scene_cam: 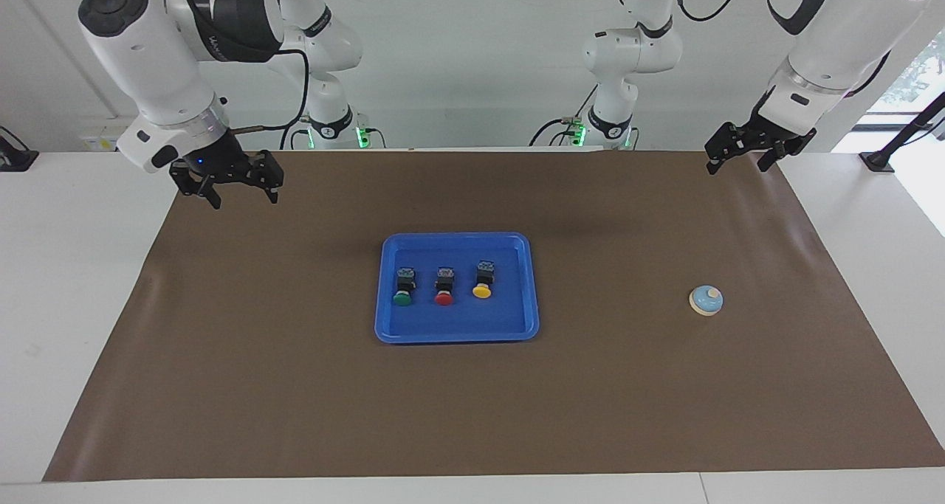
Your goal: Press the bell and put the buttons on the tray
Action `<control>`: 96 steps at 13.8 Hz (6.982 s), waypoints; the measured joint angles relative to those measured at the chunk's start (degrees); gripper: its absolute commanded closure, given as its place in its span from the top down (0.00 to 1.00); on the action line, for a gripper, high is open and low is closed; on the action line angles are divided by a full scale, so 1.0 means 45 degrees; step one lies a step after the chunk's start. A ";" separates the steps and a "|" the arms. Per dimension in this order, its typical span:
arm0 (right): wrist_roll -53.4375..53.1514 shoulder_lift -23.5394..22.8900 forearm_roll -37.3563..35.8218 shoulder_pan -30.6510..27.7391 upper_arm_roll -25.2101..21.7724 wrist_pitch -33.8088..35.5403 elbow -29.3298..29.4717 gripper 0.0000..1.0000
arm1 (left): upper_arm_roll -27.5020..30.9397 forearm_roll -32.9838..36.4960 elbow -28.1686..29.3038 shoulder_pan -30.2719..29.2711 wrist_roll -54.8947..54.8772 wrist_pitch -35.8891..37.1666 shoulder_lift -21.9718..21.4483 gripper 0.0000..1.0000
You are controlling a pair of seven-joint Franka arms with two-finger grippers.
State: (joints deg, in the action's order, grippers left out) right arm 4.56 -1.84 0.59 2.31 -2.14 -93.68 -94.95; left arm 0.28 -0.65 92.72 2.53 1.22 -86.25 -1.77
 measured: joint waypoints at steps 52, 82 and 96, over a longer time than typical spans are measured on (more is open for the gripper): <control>-0.1561 0.0075 -0.0012 -0.0010 0.0014 0.0371 0.0016 1.00 | 0.0041 0.0004 0.3965 -0.1338 -0.0295 -0.8670 0.3561 0.00; -0.1561 0.0082 -0.0012 -0.0010 0.0014 0.0371 0.0016 1.00 | -0.0056 0.0005 0.1531 -0.0144 -0.0301 -0.0983 -0.0207 1.00; -0.1561 0.0082 -0.0012 -0.0010 0.0014 0.0371 0.0016 1.00 | -0.0096 0.0005 -0.0270 -0.0139 -0.0302 -0.0419 0.0702 1.00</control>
State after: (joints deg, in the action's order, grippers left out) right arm -2.47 -1.47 0.53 2.27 -2.08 -92.01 -94.87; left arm -0.15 -0.63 91.51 1.90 -0.14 -88.13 1.38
